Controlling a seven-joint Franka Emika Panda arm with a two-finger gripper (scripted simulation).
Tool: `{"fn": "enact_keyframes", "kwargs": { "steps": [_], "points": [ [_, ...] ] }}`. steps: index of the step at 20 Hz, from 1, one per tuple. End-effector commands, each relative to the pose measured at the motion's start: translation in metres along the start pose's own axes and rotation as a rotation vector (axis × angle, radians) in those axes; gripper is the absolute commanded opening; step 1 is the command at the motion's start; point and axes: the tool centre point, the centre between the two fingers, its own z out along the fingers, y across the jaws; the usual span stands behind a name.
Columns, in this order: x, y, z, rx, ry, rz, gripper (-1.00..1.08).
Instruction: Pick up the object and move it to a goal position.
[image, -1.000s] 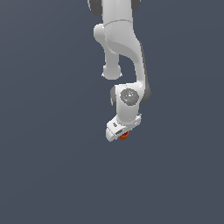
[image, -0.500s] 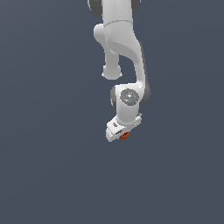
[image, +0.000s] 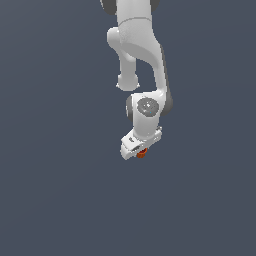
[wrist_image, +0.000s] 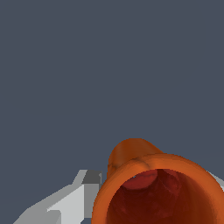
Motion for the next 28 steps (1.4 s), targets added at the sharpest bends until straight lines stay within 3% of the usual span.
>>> {"fn": "enact_keyframes", "kwargs": {
  "steps": [1,10,28],
  "points": [
    [-0.002,-0.001,-0.010,-0.001,0.002,0.000,-1.00],
    [-0.021,-0.009,-0.070,-0.002,0.001,-0.001,-1.00],
    [-0.075,-0.035,-0.258,0.000,0.001,-0.002,-1.00]
  ]
}}
